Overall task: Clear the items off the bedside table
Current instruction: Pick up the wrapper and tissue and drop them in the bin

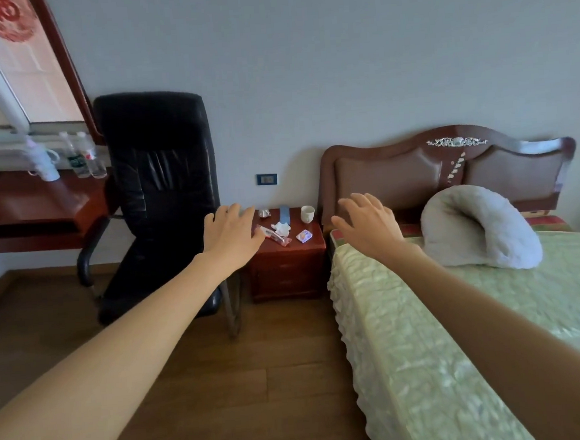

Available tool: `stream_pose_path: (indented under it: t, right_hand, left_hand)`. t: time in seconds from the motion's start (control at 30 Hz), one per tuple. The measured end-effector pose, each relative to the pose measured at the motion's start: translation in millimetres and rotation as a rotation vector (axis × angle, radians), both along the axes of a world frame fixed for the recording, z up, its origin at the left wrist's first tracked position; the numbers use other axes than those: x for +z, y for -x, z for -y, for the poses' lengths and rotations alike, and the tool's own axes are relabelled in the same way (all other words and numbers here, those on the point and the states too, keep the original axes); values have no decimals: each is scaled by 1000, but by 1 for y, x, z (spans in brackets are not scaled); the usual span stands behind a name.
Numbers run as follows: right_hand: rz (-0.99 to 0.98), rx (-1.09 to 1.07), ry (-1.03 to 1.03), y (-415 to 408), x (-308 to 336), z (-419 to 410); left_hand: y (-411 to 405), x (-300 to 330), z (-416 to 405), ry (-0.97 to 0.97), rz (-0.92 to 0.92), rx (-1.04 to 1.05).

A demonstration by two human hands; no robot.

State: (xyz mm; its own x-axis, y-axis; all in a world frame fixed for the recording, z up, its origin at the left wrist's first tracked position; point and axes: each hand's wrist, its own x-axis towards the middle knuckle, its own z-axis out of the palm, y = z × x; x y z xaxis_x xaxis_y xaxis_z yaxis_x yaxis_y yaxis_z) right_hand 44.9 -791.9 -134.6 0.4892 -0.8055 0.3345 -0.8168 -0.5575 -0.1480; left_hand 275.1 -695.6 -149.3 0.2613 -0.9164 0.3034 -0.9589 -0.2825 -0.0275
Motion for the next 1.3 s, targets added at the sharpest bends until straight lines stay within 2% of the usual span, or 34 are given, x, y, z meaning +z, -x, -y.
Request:
stream_pose_path:
  t: [0.27,0.7,1.03,1.3]
  right_hand:
    - [-5,-22,-72,-67,-47,89]
    - [-93,-31,-251,-132,-129,252]
    - [-114,7,-322,-176,-168,388]
    - [-118,12,-402,-211,-206,453]
  left_hand:
    - [-66,-46,83,-65,-20,-38]
    - [-146,-118,227,-192,-115,-1]
    - [-177,-155,358,-237,-162,55]
    - [-198,-197,419,-322,-237,71]
